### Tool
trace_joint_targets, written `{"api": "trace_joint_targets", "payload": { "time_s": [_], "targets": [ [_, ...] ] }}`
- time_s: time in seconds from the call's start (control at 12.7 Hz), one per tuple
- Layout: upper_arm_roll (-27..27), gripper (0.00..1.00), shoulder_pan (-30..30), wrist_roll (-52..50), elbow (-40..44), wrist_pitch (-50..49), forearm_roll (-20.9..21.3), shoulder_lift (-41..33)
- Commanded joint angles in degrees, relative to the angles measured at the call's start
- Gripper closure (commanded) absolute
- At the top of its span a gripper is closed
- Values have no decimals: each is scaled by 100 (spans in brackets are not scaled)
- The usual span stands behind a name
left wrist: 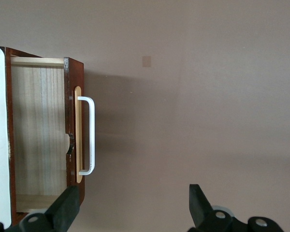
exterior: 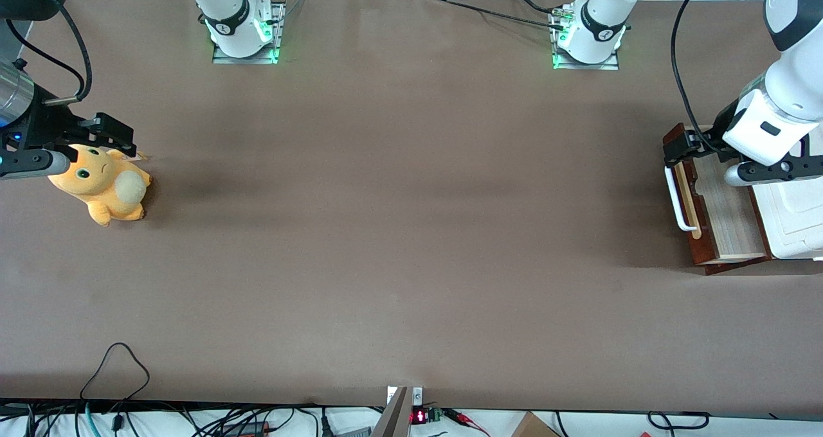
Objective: Open lower drawer with left arm only
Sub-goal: 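Open the left gripper, release the handle, and raise away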
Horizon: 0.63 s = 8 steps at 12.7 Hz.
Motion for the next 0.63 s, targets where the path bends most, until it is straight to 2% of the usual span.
{"api": "trace_joint_targets", "payload": {
  "time_s": [0.0,0.55],
  "targets": [
    [103,0,-64,170,-111,-2,-153,-155],
    [130,0,-55,363,-32,-177,-223,-199]
  ]
}}
